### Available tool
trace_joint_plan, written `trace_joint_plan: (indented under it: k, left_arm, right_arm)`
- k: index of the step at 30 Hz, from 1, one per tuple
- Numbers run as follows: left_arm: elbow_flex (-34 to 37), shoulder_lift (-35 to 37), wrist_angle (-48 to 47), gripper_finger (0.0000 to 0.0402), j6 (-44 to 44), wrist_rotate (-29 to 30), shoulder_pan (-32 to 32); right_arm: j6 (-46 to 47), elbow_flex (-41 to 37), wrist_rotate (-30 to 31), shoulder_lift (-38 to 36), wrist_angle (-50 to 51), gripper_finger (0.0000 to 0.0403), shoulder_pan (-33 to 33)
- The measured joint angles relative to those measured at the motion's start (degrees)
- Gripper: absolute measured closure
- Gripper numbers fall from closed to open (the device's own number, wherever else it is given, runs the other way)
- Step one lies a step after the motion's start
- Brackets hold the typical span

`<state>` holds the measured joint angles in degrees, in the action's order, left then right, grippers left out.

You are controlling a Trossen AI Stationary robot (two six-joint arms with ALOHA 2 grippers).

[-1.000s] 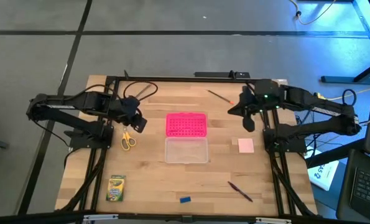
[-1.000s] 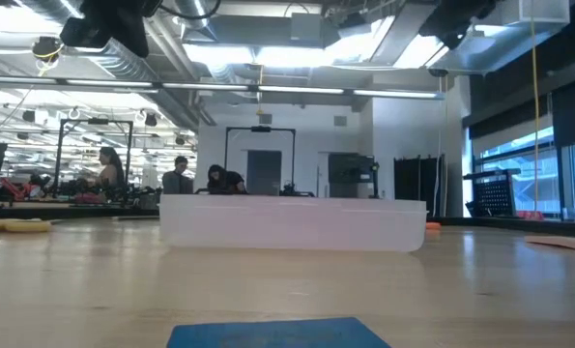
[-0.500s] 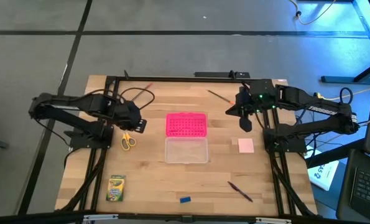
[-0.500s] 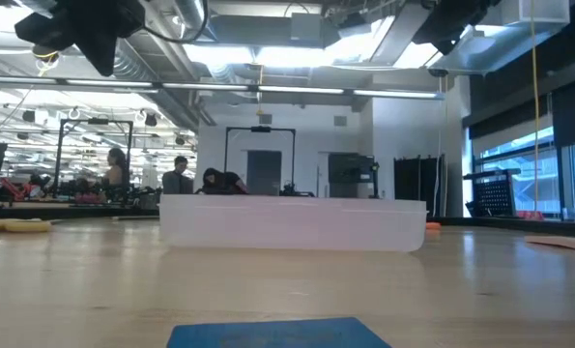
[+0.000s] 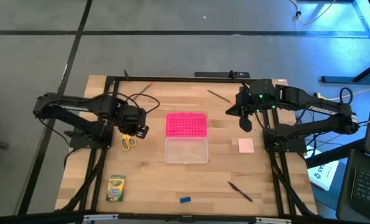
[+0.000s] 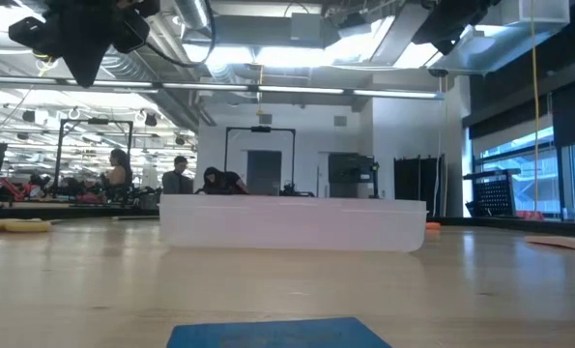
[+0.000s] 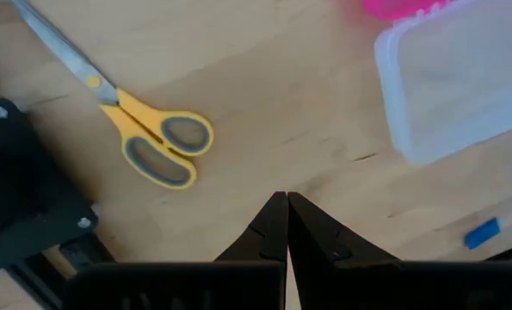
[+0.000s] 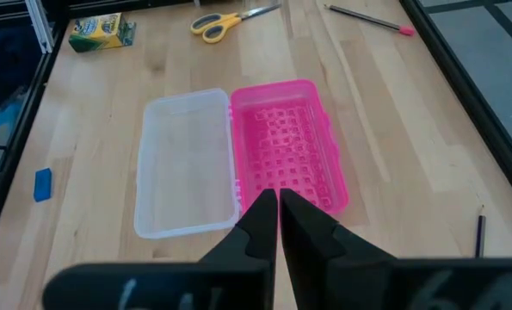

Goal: Pack school essentials
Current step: Put the scissor into the pencil case

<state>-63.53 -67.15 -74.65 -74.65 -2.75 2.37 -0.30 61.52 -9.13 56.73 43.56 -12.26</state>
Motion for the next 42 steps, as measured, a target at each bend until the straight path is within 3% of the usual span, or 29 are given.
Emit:
trace_joint_plan:
  k: [7, 17, 30, 36, 42]
  left_arm:
    - [0.0, 0.44, -2.87, 0.0401, -3.22, 3.43, 0.0]
    - [0.0, 0.4, -3.14, 0.0401, -10.7, 3.18, 0.0]
    - [0.0, 0.39, -3.13, 0.0401, -10.83, 3.03, 0.0]
    - [0.0, 0.39, -3.1, 0.0401, -10.82, 3.03, 0.0]
    - [0.0, 0.39, -3.1, 0.0401, -10.93, 3.05, 0.0]
  right_arm:
    - [-0.37, 0.0, 0.02, 0.0, 0.04, 0.0382, 0.01]
    - [-1.53, 0.0, 0.02, 0.0, 0.03, 0.0382, 0.0]
    - [-1.45, 0.0, 0.02, 0.0, 0.03, 0.0382, -0.01]
    - [-4.24, 0.02, 7.5, 0.1, -3.73, 0.0382, -0.02]
    - [-3.68, 0.02, 7.42, 0.13, -3.96, 0.0382, 0.03]
